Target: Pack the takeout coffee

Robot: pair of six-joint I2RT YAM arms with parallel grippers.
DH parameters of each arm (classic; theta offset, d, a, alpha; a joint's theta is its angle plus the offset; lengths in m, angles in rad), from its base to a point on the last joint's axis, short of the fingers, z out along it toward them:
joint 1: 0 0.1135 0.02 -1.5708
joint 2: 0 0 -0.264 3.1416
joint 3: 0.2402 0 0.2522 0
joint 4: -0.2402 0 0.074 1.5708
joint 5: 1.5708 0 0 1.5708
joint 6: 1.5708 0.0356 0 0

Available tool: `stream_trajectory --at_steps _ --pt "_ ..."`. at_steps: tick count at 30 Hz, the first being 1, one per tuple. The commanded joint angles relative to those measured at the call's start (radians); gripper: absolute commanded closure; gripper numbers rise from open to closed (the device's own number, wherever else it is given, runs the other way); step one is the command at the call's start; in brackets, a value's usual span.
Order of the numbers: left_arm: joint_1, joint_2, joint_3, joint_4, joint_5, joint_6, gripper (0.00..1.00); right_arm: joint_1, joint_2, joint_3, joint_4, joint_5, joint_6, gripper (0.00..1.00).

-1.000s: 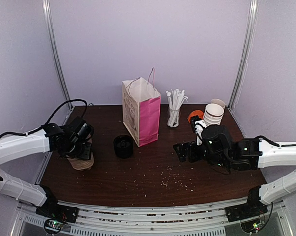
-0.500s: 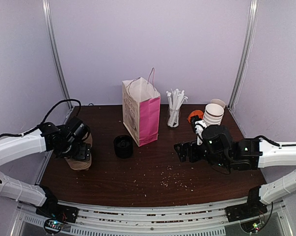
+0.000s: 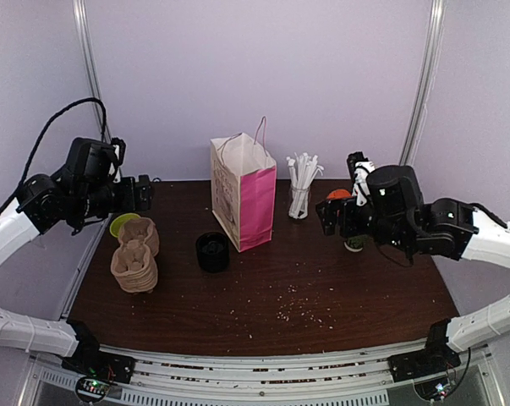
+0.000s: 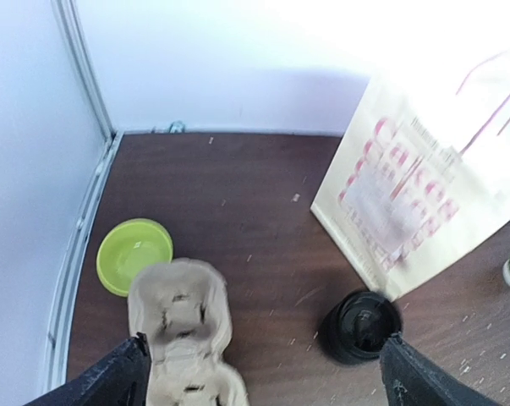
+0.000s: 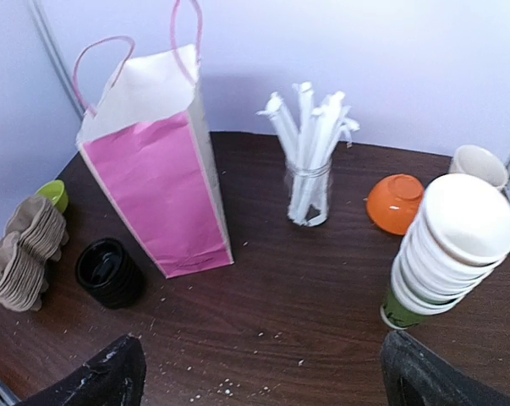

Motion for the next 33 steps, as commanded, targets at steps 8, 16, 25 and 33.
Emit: stream_trajectory --at_steps 8,16,25,33 --pt "0.007 -0.117 -0.187 0.644 0.227 0.155 0.02 -0.421 -0.004 0.183 -0.317 -0.042 -0.084 0.12" --pt "0.006 -0.04 -0.183 0.561 0.281 0.298 0.03 -0.473 0.155 0.321 -0.391 -0.137 -0.177 0.27" --pt "0.006 -0.067 -0.343 0.621 0.273 0.332 0.03 -0.49 0.314 0.428 -0.395 -0.125 -0.212 0.44" --pt "0.006 -0.059 -0.394 0.634 0.257 0.331 0.04 -0.501 0.429 0.523 -0.434 -0.144 -0.221 0.53"
